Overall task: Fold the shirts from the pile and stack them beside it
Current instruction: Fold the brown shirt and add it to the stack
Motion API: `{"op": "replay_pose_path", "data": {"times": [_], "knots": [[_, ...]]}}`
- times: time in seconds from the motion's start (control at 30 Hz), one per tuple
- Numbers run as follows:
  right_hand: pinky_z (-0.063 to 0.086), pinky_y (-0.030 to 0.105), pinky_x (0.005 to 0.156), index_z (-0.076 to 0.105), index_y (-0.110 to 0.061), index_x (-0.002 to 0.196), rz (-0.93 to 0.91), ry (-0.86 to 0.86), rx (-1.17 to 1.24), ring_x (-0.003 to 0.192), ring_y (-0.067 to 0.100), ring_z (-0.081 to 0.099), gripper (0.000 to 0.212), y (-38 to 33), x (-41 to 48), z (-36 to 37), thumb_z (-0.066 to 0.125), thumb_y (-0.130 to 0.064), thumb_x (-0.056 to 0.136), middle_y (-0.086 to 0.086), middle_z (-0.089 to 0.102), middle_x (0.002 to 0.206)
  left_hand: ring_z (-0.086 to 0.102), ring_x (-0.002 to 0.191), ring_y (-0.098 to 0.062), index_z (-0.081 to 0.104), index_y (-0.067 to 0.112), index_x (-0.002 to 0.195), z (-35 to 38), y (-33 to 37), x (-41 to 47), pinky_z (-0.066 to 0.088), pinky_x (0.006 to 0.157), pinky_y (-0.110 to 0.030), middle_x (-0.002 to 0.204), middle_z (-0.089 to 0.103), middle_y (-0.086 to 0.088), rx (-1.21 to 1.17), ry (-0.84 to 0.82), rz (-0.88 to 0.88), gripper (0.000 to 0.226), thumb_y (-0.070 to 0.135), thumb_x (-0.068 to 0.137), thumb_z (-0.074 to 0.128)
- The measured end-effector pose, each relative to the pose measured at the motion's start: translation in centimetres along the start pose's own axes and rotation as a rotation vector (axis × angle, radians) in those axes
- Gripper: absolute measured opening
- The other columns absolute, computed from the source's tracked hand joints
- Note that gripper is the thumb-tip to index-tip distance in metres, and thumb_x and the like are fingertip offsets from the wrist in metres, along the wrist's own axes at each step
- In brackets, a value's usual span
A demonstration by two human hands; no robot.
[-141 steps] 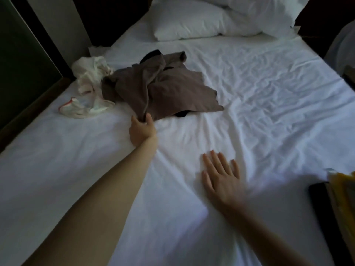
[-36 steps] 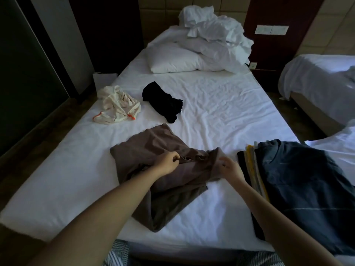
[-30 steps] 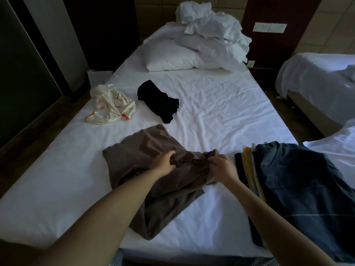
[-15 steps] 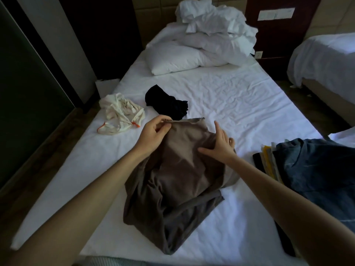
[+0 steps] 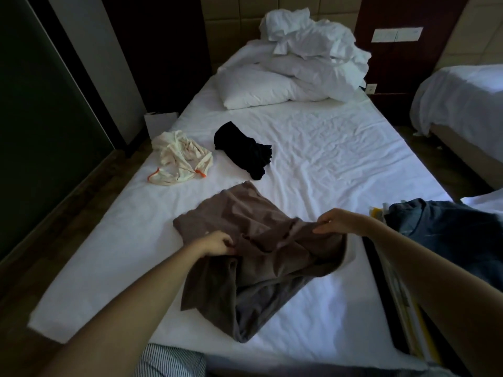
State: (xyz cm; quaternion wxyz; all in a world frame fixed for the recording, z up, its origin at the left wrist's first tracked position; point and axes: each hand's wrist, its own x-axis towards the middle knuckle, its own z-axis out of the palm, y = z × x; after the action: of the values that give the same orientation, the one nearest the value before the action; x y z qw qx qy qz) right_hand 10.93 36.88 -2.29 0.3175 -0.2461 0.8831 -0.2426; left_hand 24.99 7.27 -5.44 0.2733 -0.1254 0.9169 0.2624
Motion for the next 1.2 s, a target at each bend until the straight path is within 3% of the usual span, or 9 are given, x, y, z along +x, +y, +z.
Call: {"op": "replay_pose_path", "data": {"times": [0.2,0.3,0.4,0.5,0.63,0.8,0.93,1.07,1.2], "knots": [[0.051,0.025,0.078,0.067,-0.011,0.086,-0.009,0.282,0.483,0.084,0.018,0.063,0.027,0.1,-2.7,-1.4,0.053,-0.031,0.095,0.011,0.067,0.096,0.064,0.087,-0.022,0.047,0.011,0.085,-4.3,0.1,-1.7,0.048,0.088,-0.035,0.083,0.069,-0.005,-0.569,0.456,0.139,0.023,0.022,0.101,0.034],[0.051,0.025,0.074,0.067,-0.013,0.089,-0.003,0.294,0.615,0.083,0.014,0.064,0.034,-2.3,-4.0,-3.5,0.051,-0.043,0.094,0.006,0.068,0.092,0.062,0.094,-0.018,0.050,0.011,0.099,-5.8,0.5,-3.3,0.047,0.079,-0.022,0.096,0.065,-0.003,-0.404,0.393,0.253,0.008,0.018,0.097,0.052],[0.054,0.021,0.070,0.067,-0.011,0.094,-0.050,0.191,0.602,0.081,0.014,0.067,0.036,-4.9,-4.9,-4.1,0.052,-0.043,0.093,0.008,0.070,0.092,0.043,0.117,-0.006,0.036,0.017,0.140,-3.4,1.2,-3.9,0.034,0.091,-0.012,0.126,0.043,0.010,-0.114,0.209,0.307,0.063,0.026,0.087,0.068],[0.054,0.020,0.066,0.065,-0.004,0.104,-0.059,0.090,0.590,0.080,0.015,0.067,0.041,-6.2,-5.3,-3.8,0.050,-0.040,0.094,0.011,0.070,0.095,0.035,0.123,-0.006,0.022,0.016,0.148,0.4,2.2,-2.0,0.027,0.097,-0.010,0.131,0.035,0.012,-0.273,0.240,0.346,0.081,0.025,0.085,0.071],[0.054,0.023,0.076,0.063,-0.002,0.108,-0.123,0.007,0.570,0.087,0.017,0.067,0.033,-5.7,-6.6,-4.2,0.051,-0.030,0.094,0.013,0.069,0.101,0.054,0.119,-0.023,0.055,0.016,0.127,1.9,2.9,1.4,0.042,0.102,-0.038,0.128,0.058,-0.004,-0.196,0.433,0.306,0.037,0.022,0.091,0.058],[0.051,0.030,0.086,0.065,-0.012,0.104,-0.064,-0.007,0.206,0.097,0.019,0.064,0.046,-3.1,-8.8,-5.6,0.067,-0.047,0.074,0.005,0.068,0.106,0.056,0.102,-0.018,0.065,0.011,0.104,-3.4,4.2,-0.4,0.046,0.084,-0.022,0.101,0.063,-0.005,-0.415,0.487,0.322,0.017,0.021,0.092,0.059],[0.049,0.029,0.075,0.067,-0.005,0.087,-0.041,-0.117,0.372,0.084,0.022,0.064,0.062,-2.2,-9.4,-6.3,0.073,-0.062,0.062,0.005,0.071,0.084,0.061,0.071,-0.007,0.066,0.016,0.076,-9.3,5.1,-6.9,0.042,0.056,-0.008,0.073,0.064,0.005,-0.077,0.193,0.216,0.023,0.036,0.087,0.066],[0.053,0.026,0.076,0.063,0.000,0.107,-0.113,-0.395,0.450,0.090,0.017,0.068,0.087,-2.5,-10.3,-7.5,0.088,-0.055,0.045,0.008,0.072,0.098,0.065,0.097,-0.013,0.063,0.013,0.102,-11.1,3.9,-10.7,0.051,0.085,-0.021,0.105,0.068,-0.001,-0.061,-0.451,-0.043,0.036,0.040,0.079,0.064],[0.052,0.021,0.068,0.067,-0.005,0.095,-0.077,-0.120,0.321,0.084,0.018,0.068,0.028,-3.3,-8.5,-6.6,0.073,-0.026,0.077,0.006,0.071,0.091,0.059,0.112,-0.020,0.063,0.016,0.105,-10.7,2.4,-9.4,0.045,0.102,-0.032,0.117,0.064,-0.004,-0.018,-0.427,-0.050,0.023,0.028,0.085,0.064]]}}
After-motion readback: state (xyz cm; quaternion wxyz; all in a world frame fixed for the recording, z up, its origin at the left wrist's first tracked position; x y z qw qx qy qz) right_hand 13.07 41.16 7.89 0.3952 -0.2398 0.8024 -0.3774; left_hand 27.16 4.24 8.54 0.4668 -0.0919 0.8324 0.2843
